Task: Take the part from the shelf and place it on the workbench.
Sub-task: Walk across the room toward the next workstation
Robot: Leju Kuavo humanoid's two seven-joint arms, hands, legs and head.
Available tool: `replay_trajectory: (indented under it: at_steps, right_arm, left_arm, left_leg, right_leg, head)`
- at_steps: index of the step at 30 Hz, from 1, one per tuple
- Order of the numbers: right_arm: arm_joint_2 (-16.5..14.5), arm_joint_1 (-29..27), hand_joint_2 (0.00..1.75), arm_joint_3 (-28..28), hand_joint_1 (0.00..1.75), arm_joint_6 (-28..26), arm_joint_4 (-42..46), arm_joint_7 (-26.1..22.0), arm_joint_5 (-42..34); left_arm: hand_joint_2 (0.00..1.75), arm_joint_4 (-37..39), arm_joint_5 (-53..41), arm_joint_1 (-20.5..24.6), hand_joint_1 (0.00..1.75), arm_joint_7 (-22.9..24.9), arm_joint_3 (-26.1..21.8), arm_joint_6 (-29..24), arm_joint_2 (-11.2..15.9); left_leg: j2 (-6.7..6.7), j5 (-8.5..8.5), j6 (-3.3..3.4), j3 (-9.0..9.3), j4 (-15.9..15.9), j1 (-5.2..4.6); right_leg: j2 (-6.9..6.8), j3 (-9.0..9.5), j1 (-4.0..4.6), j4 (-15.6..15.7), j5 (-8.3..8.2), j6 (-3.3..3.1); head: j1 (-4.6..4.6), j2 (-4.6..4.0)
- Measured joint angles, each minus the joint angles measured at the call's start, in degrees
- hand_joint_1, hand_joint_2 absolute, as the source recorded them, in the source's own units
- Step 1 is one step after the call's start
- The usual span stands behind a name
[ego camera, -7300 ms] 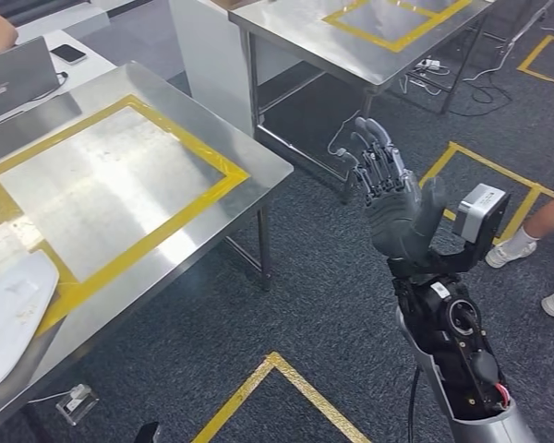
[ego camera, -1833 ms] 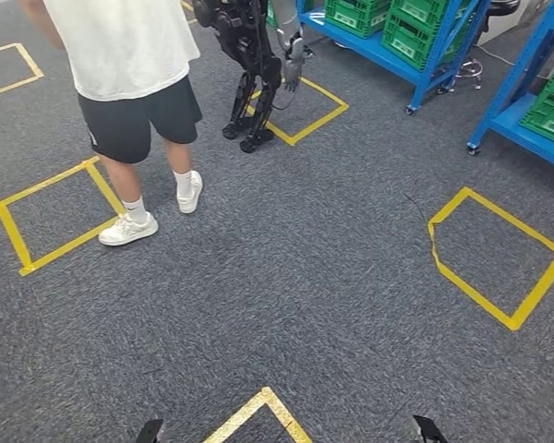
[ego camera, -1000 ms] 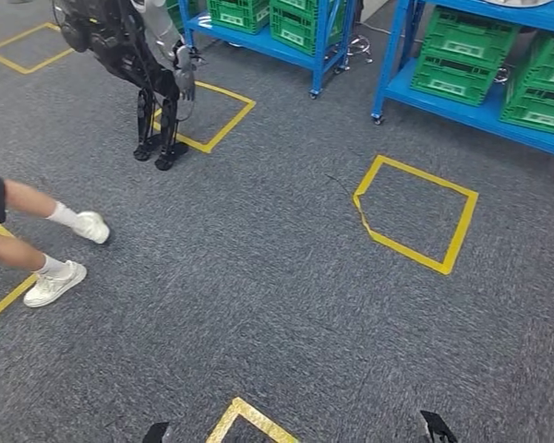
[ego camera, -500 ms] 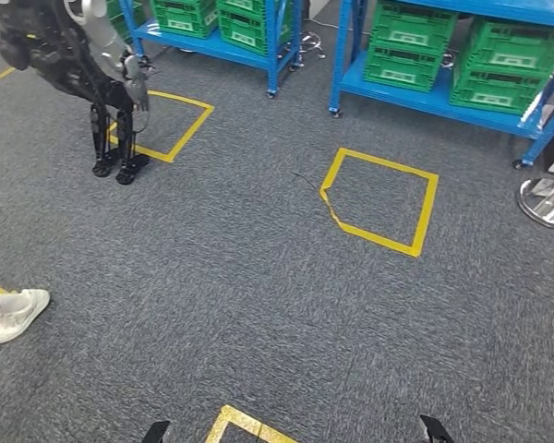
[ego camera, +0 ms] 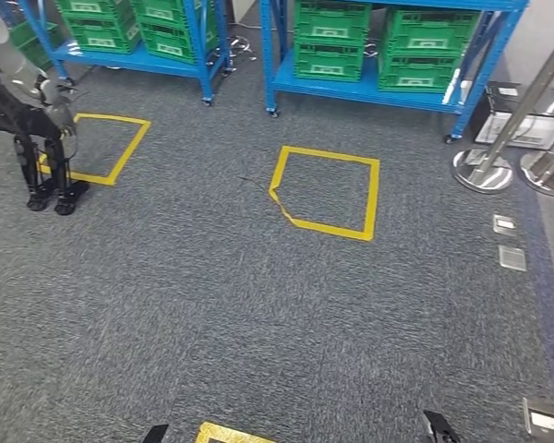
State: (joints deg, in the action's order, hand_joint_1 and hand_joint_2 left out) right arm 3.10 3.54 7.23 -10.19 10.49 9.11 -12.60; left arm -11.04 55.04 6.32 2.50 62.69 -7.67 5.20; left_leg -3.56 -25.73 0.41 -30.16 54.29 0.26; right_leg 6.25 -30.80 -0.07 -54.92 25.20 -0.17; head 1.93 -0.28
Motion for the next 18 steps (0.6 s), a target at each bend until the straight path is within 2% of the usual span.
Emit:
replay_trajectory:
  at_steps: [2, 3, 4, 5, 6, 8, 9, 10, 11, 13, 14, 15, 17, 18]
  right_arm:
    - [0.1, -0.2, 0.00, 0.0, 0.00, 0.0, 0.0, 0.0, 0.0]
    - [0.2, -0.3, 0.00, 0.0, 0.00, 0.0, 0.0, 0.0, -0.1]
    - [0.2, -0.4, 0.00, 0.1, 0.00, 0.0, 0.0, 0.0, -0.1]
    - [0.3, -0.4, 0.00, 0.1, 0.00, 0.0, -0.1, 0.0, -0.1]
    - [0.3, -0.3, 0.00, 0.2, 0.00, 0.0, -0.1, 0.0, -0.2]
    - [0.3, -0.2, 0.00, 0.4, 0.00, 0.0, -0.1, 0.0, -0.2]
    - [0.3, -0.2, 0.00, 0.4, 0.00, 0.0, -0.1, 0.0, -0.2]
    - [0.3, -0.2, 0.00, 0.4, 0.00, 0.0, -0.1, 0.0, -0.2]
    - [0.4, -0.3, 0.00, 0.4, 0.00, 0.0, -0.1, 0.0, -0.2]
    - [0.4, -0.2, 0.00, 0.5, 0.00, 0.0, -0.1, 0.0, -0.2]
    - [0.4, -0.2, 0.00, 0.5, 0.00, 0.0, -0.1, 0.0, -0.2]
    - [0.4, -0.1, 0.00, 0.5, 0.00, 0.0, -0.1, 0.0, -0.2]
    - [0.4, -0.2, 0.00, 0.6, 0.00, 0.0, -0.1, 0.0, -0.2]
    - [0.4, -0.2, 0.00, 0.7, 0.00, 0.0, -0.1, 0.0, -0.2]
  left_arm:
    - [0.00, 0.0, 0.0, 0.2, 0.00, 0.0, 0.0, -0.1, -0.1]
    - [0.00, 0.0, 0.0, 0.3, 0.00, 0.0, 0.1, -0.1, -0.2]
    - [0.00, 0.0, -0.1, 0.4, 0.00, 0.0, 0.1, -0.1, -0.3]
    - [0.00, 0.0, -0.1, 0.4, 0.00, 0.0, 0.1, -0.1, -0.4]
    - [0.00, 0.0, -0.1, 0.3, 0.00, 0.0, 0.1, -0.1, -0.3]
    - [0.00, 0.0, -0.2, 0.1, 0.00, 0.0, 0.1, -0.1, -0.3]
    - [0.00, 0.0, -0.2, 0.0, 0.00, 0.0, 0.1, -0.1, -0.4]
    - [0.00, 0.0, -0.2, 0.0, 0.00, 0.0, 0.1, -0.1, -0.4]
    - [0.00, 0.0, -0.2, 0.0, 0.00, 0.0, 0.2, -0.1, -0.5]
    - [0.00, 0.0, -0.2, 0.1, 0.00, 0.0, 0.2, -0.1, -0.5]
    - [0.00, 0.0, -0.2, 0.1, 0.00, 0.0, 0.2, -0.1, -0.5]
    - [0.00, 0.0, -0.2, 0.1, 0.00, 0.0, 0.2, -0.1, -0.4]
    - [0.00, 0.0, -0.2, 0.2, 0.00, 0.0, 0.2, -0.1, -0.4]
    - [0.00, 0.0, -0.2, 0.3, 0.00, 0.0, 0.2, -0.1, -0.4]
  left_leg:
    - [0.83, 0.04, 0.07, 0.19, -0.6, -0.06]
    - [1.35, 0.19, 0.21, 0.35, -1.0, 0.03]
    - [1.90, 0.36, 0.35, 0.53, -1.3, 0.15]
    - [2.52, 0.47, 0.51, 0.70, -1.7, 0.27]
    - [3.15, 0.48, 0.61, 0.81, -1.8, 0.24]
    - [4.54, 0.34, 0.75, 0.87, -1.8, 0.18]
    - [5.22, 0.25, 0.69, 0.93, -1.8, 0.21]
    - [5.83, 0.13, 0.58, 1.03, -1.8, 0.30]
    - [6.41, -0.03, 0.37, 1.19, -1.7, 0.43]
    - [7.47, -0.54, -0.30, 1.53, -1.3, 0.46]
    - [7.90, -0.77, -0.64, 1.63, -1.0, 0.36]
    - [8.31, -0.94, -0.93, 1.71, -0.9, 0.19]
    - [9.14, -1.06, -1.33, 1.85, -0.8, 0.12]
    - [8.95, -1.36, -1.59, 1.89, -0.6, 0.26]
  right_leg:
    - [0.75, -0.26, -0.11, 0.1, -0.08, 0.66]
    - [0.15, -0.42, -0.10, -0.2, 0.18, 0.97]
    - [-1.07, -0.86, -0.07, -1.1, 0.94, 1.27]
    - [-2.62, -1.79, -0.04, -3.3, 2.36, 1.54]
    - [-4.15, -3.32, -0.14, -6.8, 4.33, 1.80]
    - [-5.36, -6.83, -0.40, -14.4, 7.71, 2.29]
    - [-5.61, -7.69, -0.56, -16.3, 8.04, 2.49]
    - [-5.83, -7.39, -0.74, -15.8, 7.18, 2.68]
    - [-6.22, -5.93, -0.91, -13.0, 5.38, 2.85]
    - [-8.16, -1.83, -0.97, -5.0, 1.84, 3.02]
    - [-8.83, -0.47, -0.93, -2.1, 0.91, 2.75]
    - [-9.19, 0.09, -0.82, -0.7, 0.69, 2.38]
    - [-8.18, -0.09, -0.63, -0.6, 0.76, 1.34]
    - [-7.66, -0.14, -0.59, -0.5, 0.71, 0.97]
  head:
    - [-0.13, 0.00]
    - [-0.19, 0.00]
    - [-0.38, 0.00]
    - [-0.57, 0.00]
    - [-0.75, 0.00]
    - [-0.96, 0.00]
    - [-1.01, 0.00]
    - [-1.05, 0.00]
    - [-1.10, 0.00]
    - [-1.30, 0.00]
    - [-1.40, 0.00]
    - [-1.38, 0.00]
    - [-1.15, 0.00]
    - [-1.03, 0.00]
